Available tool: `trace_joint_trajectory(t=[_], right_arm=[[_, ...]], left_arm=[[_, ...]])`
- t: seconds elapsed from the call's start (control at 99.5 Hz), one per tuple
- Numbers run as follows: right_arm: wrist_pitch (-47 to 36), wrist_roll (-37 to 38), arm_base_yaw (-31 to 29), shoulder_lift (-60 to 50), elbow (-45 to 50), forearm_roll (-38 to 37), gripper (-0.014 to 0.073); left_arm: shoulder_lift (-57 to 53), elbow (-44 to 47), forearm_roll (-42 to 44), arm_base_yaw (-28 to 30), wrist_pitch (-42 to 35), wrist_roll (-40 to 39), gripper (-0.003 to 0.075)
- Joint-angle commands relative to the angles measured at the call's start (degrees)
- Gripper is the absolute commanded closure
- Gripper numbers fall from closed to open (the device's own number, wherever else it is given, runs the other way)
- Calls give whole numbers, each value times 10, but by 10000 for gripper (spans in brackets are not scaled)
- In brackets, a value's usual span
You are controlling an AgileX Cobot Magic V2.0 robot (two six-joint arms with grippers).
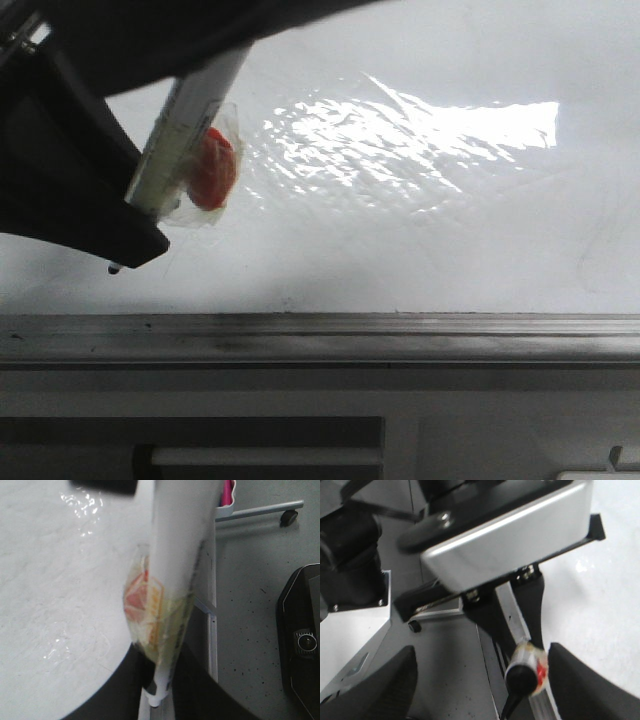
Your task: Write number 9 on whiteboard
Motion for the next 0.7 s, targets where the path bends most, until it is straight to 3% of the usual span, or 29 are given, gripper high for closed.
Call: trace_joint_trajectory(t=[0.0, 0.512, 0.613, 0.693], right_arm=[[-59, -4, 6, 19, -24, 37, 120], [-68, -3, 6, 58, -23, 68, 126], [-65, -3, 6, 58, -23, 69, 193], [-55, -3, 6, 62, -23, 70, 298]], left_arm=[[-8, -20, -15, -4, -27, -4, 741], [-16, -20, -38, -12, -12, -4, 741], [-16, -20, -38, -23, -12, -4, 741], [-16, -20, -38, -27, -12, -4, 741]])
